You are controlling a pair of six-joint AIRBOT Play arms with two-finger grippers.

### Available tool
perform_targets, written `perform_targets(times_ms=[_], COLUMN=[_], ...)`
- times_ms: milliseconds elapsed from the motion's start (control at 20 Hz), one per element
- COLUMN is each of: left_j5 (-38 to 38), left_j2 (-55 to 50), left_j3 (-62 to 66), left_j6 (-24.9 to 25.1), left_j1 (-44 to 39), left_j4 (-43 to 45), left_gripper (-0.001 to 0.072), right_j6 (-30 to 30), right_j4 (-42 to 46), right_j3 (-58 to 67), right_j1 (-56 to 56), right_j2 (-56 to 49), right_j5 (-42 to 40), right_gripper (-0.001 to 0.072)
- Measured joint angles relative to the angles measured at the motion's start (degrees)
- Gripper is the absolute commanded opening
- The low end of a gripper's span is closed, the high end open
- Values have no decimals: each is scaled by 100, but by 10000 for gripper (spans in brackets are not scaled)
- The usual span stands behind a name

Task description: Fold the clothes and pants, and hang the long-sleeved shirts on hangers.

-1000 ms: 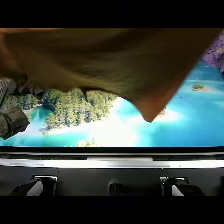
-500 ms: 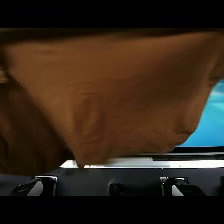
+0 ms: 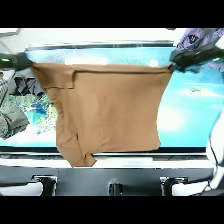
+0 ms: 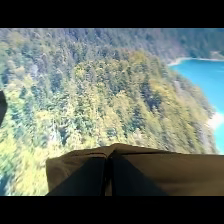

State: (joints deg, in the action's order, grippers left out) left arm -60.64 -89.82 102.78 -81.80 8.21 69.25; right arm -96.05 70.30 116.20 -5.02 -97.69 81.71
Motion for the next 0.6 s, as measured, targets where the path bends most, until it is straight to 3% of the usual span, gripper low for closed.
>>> perform_targets(times_ms=[300,350,450,500,600], left_j5=[953,975,960,874,538], left_j2=[-1926,-2096,-2323,-2380,-2402], left_j3=[645,688,754,791,911], left_j6=[46,-22,-236,-337,-476], left_j1=[-426,-472,-527,-531,-483], left_j4=[2,-17,-22,-39,-101], left_gripper=[46,188,509,586,613], right_j6=[42,42,46,68,221], right_j4=[-90,-140,-232,-308,-420], right_j3=[2,2,2,4,9], right_j1=[-2,-2,-7,-9,-9], right_j2=[-1727,-1875,-2074,-2118,-2087], right_j5=[-916,-990,-1084,-1082,-940], right_gripper=[32,75,245,319,432])
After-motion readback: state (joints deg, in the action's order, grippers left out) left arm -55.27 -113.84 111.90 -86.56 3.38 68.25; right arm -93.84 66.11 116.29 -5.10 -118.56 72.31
